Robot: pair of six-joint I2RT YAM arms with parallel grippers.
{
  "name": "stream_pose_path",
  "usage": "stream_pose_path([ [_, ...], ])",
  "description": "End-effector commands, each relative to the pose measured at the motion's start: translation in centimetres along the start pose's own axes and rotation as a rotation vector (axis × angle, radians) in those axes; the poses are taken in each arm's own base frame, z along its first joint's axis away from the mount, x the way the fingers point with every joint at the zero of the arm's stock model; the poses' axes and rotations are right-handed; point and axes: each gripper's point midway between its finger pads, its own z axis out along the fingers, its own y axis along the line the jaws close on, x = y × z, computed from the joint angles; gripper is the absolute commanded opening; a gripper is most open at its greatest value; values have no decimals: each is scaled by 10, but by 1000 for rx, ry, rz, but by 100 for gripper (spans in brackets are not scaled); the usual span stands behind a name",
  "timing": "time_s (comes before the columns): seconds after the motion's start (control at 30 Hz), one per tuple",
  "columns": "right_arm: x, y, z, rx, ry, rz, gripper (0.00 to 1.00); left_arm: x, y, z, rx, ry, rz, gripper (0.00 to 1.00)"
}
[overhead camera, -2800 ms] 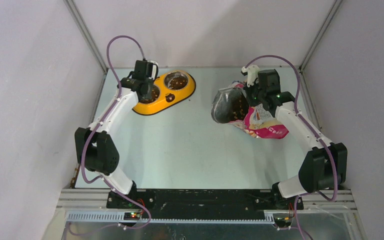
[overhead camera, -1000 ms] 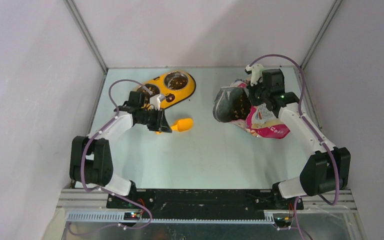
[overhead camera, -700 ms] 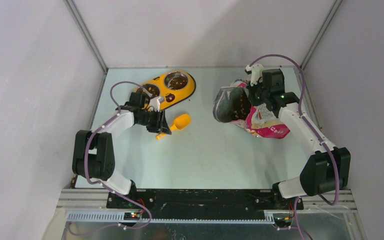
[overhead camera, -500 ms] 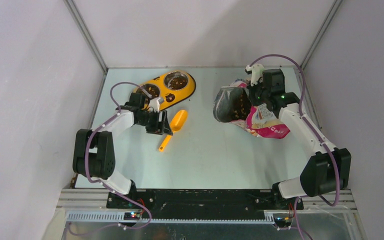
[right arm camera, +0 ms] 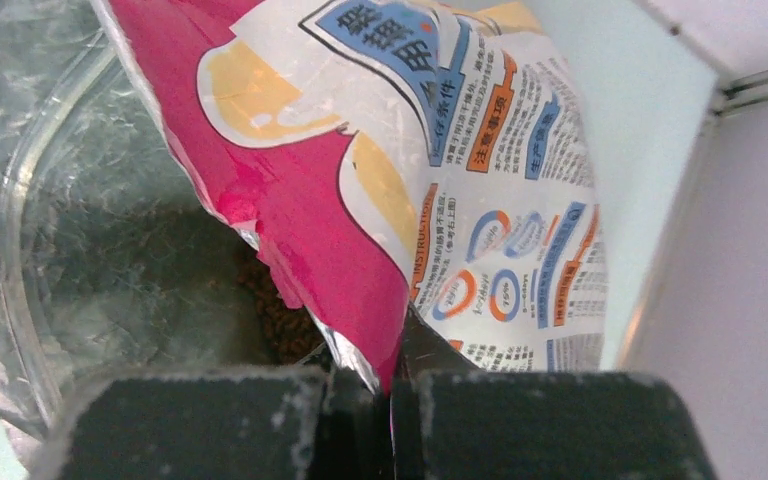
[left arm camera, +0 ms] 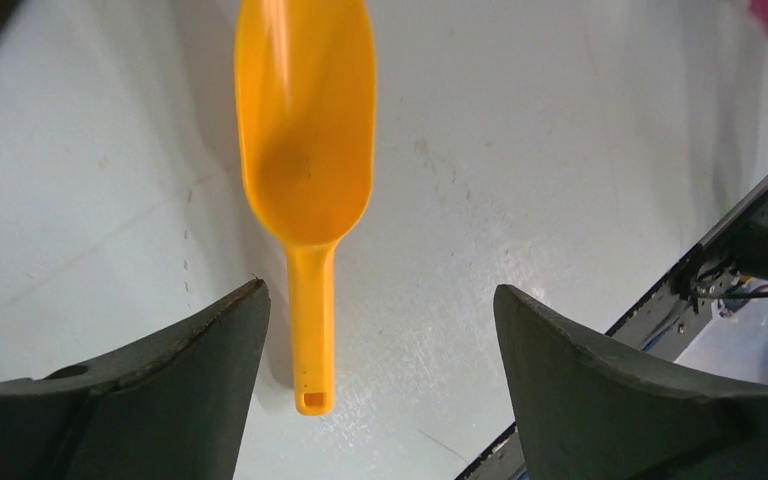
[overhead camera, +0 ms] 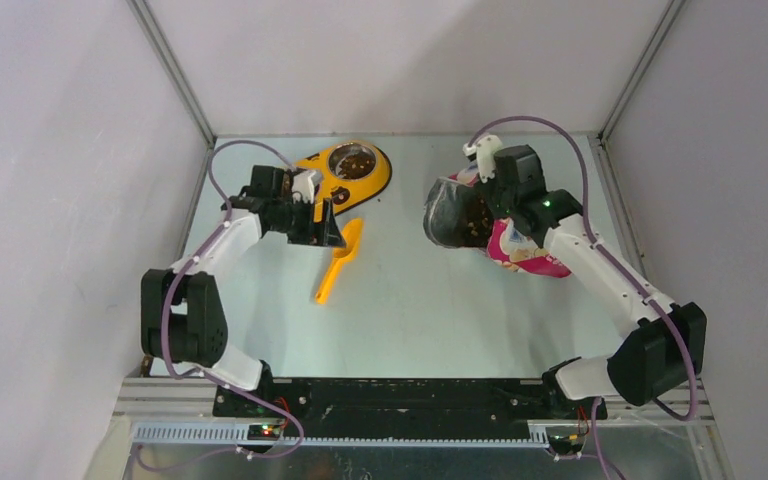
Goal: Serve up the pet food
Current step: Place the spatula at the center of the board, then close the pet food bag at the center of the board.
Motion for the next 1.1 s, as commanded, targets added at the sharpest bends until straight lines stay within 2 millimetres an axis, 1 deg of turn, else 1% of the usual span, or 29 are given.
stream_pose_path([
  [0.0,-72,-27,-61,231,-193,-124,0,-37,-13,-26,-15,-112,79,87],
  [0.03,-79,-17,-67,232,-217,-175,0,-43,-15,-30,-16,-128,85,87],
  [0.07,-83,-19,-75,260,-229,-190,0,-47,-19,-33,-9,-142,88,87],
  [0.1,-90,-9,-81,253,-253,-235,0,-51,-22,-36,-6,-156,97,87],
  [0.13,-93,-9,-89,273,-265,-250,0,-56,-26,-40,4,-175,112,87],
  [0.17,-99,1,-95,263,-287,-295,0,-59,-30,-42,17,-184,129,87],
  [0.2,-102,2,-102,275,-300,-308,0,-62,-34,-46,25,-201,148,87],
  [0.23,-106,11,-108,262,-322,-345,0,-66,-38,-49,41,-214,189,87],
  [0.3,-114,19,-122,247,-363,-374,0,-72,-49,-57,73,-252,256,88],
  [0.33,-115,19,-127,239,-371,-380,0,-77,-56,-63,88,-283,296,89],
  [0.37,-122,21,-135,218,-397,-372,0,-80,-63,-67,117,-307,347,90],
  [0.4,-121,21,-140,201,-395,-364,0,-84,-71,-75,127,-336,383,90],
  [0.43,-129,21,-150,175,-426,-350,0,-88,-80,-82,148,-369,440,91],
  [0.47,-129,21,-154,156,-427,-345,0,-91,-85,-87,155,-389,471,92],
  [0.5,-135,18,-163,137,-456,-332,0,-95,-93,-95,166,-419,524,93],
  [0.57,-140,12,-173,121,-484,-318,0,-99,-104,-106,180,-459,595,95],
  [0.6,-140,3,-174,134,-483,-307,0,-100,-107,-109,183,-471,615,95],
  [0.63,-142,0,-177,123,-499,-302,0,-102,-113,-113,187,-489,646,96],
  [0.67,-141,-13,-175,148,-490,-281,0,-102,-117,-114,194,-495,663,96],
  [0.7,-142,-17,-174,137,-497,-274,0,-102,-120,-116,196,-502,683,97],
  [0.73,-139,-33,-170,167,-483,-243,0,-102,-126,-116,202,-502,701,97],
  [0.77,-142,-37,-168,155,-488,-233,0,-100,-127,-116,198,-498,717,97],
  [0.8,-139,-53,-165,185,-476,-200,0,-100,-133,-116,198,-495,746,97],
  [0.83,-141,-55,-159,172,-475,-195,0,-97,-136,-114,197,-482,754,97],
  [0.87,-140,-67,-156,194,-466,-176,0,-95,-141,-113,195,-478,785,98],
  [0.97,-142,-75,-143,201,-445,-170,0,-91,-153,-111,196,-478,836,98],
  [1.0,-144,-79,-143,209,-447,-165,0,-89,-157,-110,197,-479,855,98],
  [1.03,-144,-80,-137,206,-437,-165,0,-90,-162,-111,198,-490,874,98],
  [1.07,-148,-84,-139,213,-442,-157,0,-89,-166,-111,201,-495,896,98],
])
